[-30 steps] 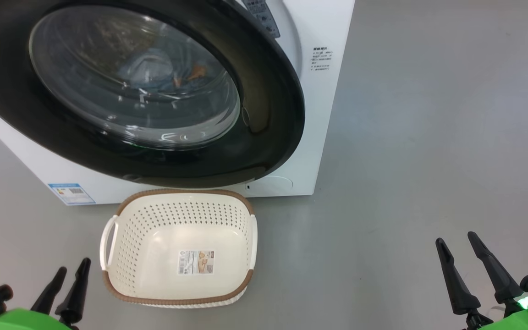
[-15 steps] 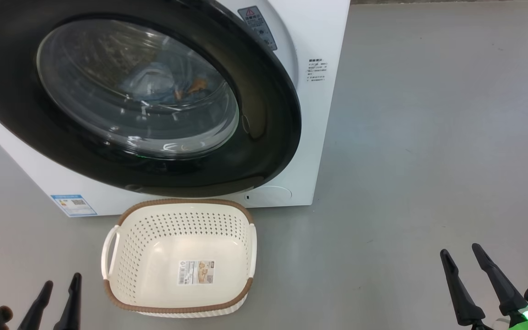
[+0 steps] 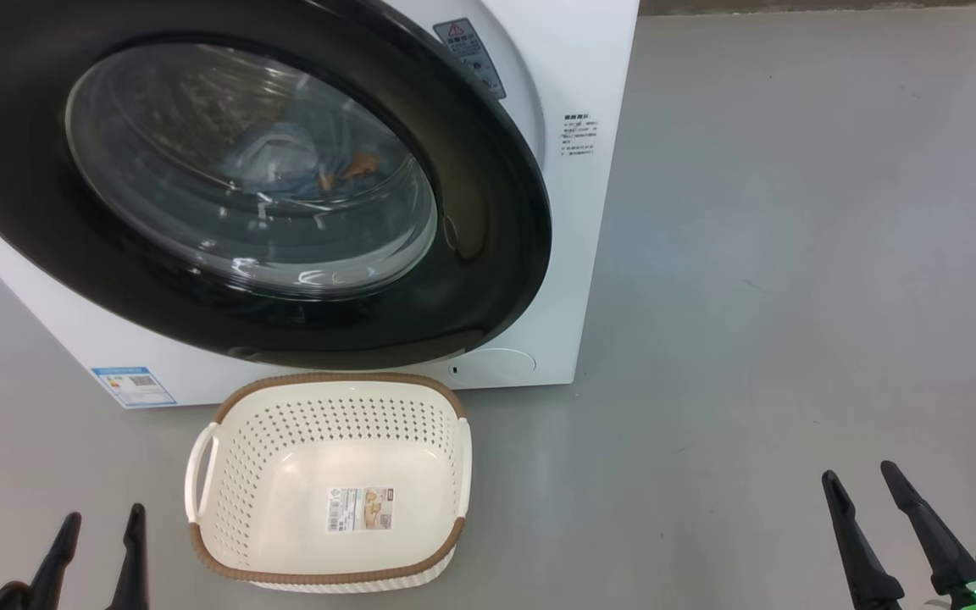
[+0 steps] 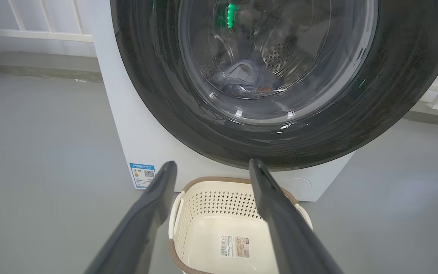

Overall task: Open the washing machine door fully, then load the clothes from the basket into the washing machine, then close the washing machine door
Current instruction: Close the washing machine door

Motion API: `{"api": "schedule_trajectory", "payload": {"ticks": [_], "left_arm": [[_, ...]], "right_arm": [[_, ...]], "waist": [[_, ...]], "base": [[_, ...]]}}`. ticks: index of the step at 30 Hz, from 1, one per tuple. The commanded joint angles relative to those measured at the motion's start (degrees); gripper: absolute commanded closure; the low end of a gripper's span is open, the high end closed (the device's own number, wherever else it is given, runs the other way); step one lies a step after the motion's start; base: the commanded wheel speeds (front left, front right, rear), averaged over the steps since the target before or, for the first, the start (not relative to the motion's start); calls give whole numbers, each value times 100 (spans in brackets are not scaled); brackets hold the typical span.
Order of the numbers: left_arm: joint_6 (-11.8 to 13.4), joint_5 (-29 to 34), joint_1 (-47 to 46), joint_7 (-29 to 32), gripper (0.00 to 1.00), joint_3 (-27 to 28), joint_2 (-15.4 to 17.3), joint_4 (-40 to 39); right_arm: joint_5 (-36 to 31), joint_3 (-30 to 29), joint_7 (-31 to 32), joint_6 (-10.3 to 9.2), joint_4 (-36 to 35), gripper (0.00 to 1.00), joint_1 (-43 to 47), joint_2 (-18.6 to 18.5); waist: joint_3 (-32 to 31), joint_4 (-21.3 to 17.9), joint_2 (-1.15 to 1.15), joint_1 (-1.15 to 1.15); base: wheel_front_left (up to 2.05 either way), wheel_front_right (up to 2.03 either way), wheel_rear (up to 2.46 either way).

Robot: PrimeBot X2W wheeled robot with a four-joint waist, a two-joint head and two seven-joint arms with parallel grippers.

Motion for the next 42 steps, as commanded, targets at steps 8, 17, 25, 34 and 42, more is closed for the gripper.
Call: {"api": "schedule_trajectory", "payload": {"ticks": [8,17,25,34,42], "left_arm": [[-17,895,157,-70,0,733,-257,-572],[-17,1125,253,-70,0,910,-503,-638],[-17,1074,176,-70,0,938,-494,-668],[-17,1055,73,-70,0,817,-580,-843],[-17,1033,-132,-70,0,735,-653,-901]], "right_arm": [[93,58,-28,9,-102,0,-61,-91],[70,32,-28,9,-97,0,-79,-56],[108,73,-28,9,-106,95,-138,-37],[131,319,-28,9,-145,100,-609,29],[116,649,-28,9,-33,100,-1414,139]], "waist": [[33,-32,0,0],[86,-25,0,0],[78,31,0,0],[107,238,0,0],[227,520,0,0]], "base": [[0,0,0],[0,0,0],[0,0,0],[0,0,0],[0,0,0]]}}
